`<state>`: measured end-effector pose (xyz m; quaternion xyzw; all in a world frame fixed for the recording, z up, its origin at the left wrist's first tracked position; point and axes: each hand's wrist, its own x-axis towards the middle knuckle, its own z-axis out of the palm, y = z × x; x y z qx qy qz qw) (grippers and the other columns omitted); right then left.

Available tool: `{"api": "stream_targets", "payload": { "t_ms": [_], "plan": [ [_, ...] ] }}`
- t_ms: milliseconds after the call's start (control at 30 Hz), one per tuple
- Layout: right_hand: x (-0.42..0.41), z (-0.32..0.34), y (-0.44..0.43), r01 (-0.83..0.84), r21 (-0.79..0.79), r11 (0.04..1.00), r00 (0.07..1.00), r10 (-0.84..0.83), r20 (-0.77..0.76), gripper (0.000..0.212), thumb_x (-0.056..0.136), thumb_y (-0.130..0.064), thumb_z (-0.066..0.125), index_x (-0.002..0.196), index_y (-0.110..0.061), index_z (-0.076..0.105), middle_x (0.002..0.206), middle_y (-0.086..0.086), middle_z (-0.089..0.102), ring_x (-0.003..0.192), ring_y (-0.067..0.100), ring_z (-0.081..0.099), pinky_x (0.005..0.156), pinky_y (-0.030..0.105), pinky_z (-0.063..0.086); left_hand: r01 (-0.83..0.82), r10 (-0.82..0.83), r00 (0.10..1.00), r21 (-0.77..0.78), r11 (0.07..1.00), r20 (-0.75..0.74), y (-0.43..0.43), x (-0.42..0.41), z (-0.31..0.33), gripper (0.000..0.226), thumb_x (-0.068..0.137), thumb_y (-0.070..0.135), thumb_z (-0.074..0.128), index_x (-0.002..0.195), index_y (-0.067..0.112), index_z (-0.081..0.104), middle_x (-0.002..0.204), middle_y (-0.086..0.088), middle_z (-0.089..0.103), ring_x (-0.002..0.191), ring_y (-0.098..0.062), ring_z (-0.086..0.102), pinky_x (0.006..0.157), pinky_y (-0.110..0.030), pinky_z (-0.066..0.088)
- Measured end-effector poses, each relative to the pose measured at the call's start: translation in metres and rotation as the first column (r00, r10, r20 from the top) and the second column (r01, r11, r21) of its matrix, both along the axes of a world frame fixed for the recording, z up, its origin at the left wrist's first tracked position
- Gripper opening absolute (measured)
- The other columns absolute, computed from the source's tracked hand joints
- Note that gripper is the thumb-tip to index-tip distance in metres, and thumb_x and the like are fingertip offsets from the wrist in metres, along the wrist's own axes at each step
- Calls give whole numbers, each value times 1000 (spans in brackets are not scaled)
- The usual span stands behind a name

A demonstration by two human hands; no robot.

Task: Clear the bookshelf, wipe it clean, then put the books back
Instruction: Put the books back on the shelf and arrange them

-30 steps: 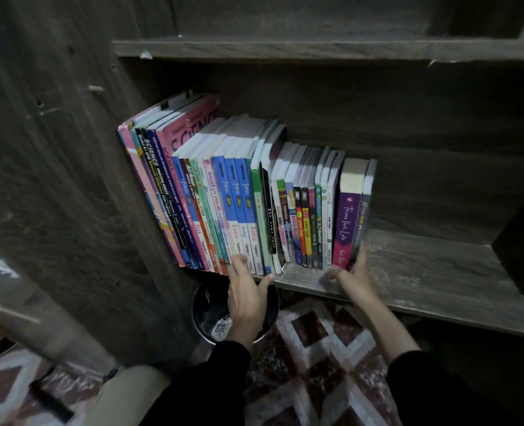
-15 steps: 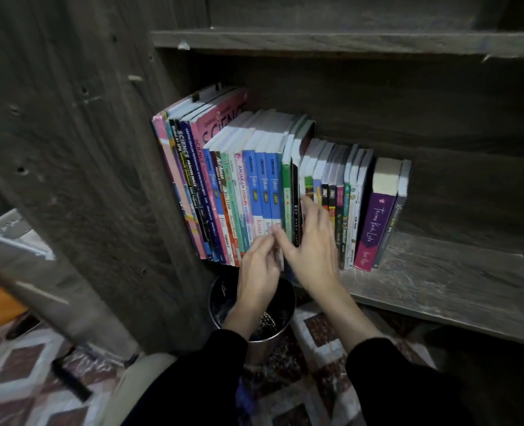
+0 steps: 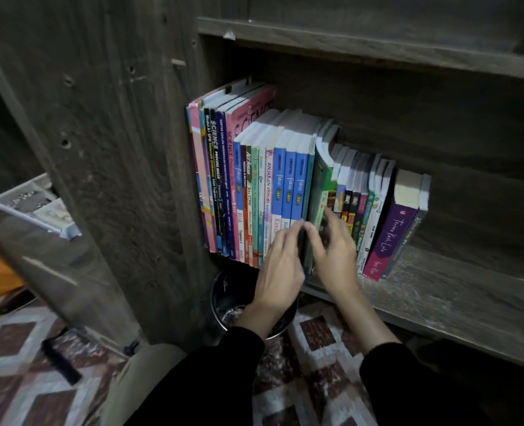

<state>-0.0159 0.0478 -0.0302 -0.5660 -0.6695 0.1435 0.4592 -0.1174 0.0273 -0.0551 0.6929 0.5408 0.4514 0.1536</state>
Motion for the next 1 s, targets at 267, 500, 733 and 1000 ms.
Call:
{"api": "stream_targets", "payload": {
  "t_ms": [267,500,733,1000],
  "plan": [
    [12,4,1,-33,119,992,999,30,26,47,93,-35,54,135,-14,49,129,3,56,107,4,51,94,32,47,-19,-5,981,120,993,194,7,2,27,44,98,8,41,141,17,45,118,0,52,100,-8,55,91,-29,49],
    [10,51,19,-109,274,955,989,76,128,70,90,-1,49,150,-23,20,155,0,28,141,15,23,116,34,20,-168,146,984,274,947,100,19,16,71,49,98,32,50,142,14,41,114,-6,56,90,-16,60,74,-32,53],
    [21,71,29,-221,62,973,909,183,374,85,84,5,55,152,-27,15,159,-5,18,146,13,16,120,43,15,-176,161,984,319,931,73,13,15,78,46,95,9,55,138,2,41,108,-18,65,82,-26,67,71,-31,53],
    [19,84,20,-203,-15,979,899,193,393,91,76,8,55,150,-26,16,159,-5,20,141,17,31,119,42,18,-277,275,961,140,951,35,1,21,64,65,97,24,51,149,27,13,116,-16,59,85,-28,65,70,-37,53]
  ]
}}
